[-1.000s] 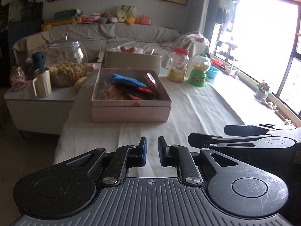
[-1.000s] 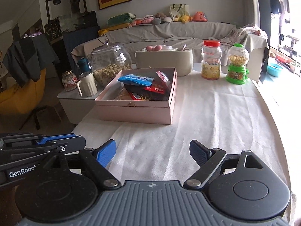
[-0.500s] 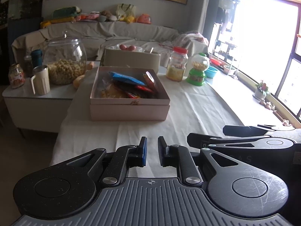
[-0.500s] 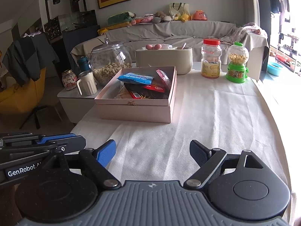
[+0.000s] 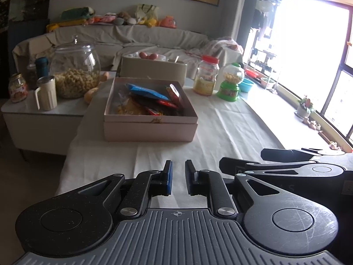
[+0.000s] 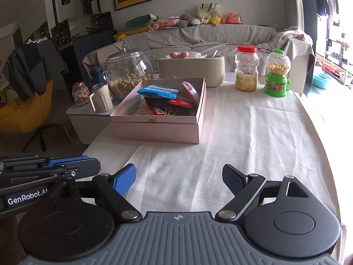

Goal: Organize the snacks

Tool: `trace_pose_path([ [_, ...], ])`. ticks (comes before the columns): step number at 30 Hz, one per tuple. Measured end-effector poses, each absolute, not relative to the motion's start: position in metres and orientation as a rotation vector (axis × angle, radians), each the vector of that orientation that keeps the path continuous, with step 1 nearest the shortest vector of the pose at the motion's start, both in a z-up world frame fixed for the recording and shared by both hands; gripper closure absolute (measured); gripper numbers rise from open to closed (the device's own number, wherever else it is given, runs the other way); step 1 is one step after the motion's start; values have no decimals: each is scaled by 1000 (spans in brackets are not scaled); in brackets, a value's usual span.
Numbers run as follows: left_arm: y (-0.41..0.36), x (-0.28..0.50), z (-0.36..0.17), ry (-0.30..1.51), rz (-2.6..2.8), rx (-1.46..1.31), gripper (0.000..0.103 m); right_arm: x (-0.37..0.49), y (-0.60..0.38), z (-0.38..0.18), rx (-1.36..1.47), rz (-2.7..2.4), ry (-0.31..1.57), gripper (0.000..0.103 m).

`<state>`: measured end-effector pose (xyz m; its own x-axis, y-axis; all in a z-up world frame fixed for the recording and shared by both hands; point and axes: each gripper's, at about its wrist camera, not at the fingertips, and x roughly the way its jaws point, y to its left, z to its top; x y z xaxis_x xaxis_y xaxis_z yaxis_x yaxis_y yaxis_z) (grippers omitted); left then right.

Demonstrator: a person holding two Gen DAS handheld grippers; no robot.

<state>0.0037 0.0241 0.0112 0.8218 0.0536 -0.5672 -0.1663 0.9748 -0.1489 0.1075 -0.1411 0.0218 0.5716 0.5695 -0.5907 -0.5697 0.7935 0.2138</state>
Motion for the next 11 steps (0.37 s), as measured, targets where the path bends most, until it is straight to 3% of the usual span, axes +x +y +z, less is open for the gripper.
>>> trace_pose_path([
  [11,48,10,-4,620,135,-288,87,118,-138,15,0,640,696,17],
])
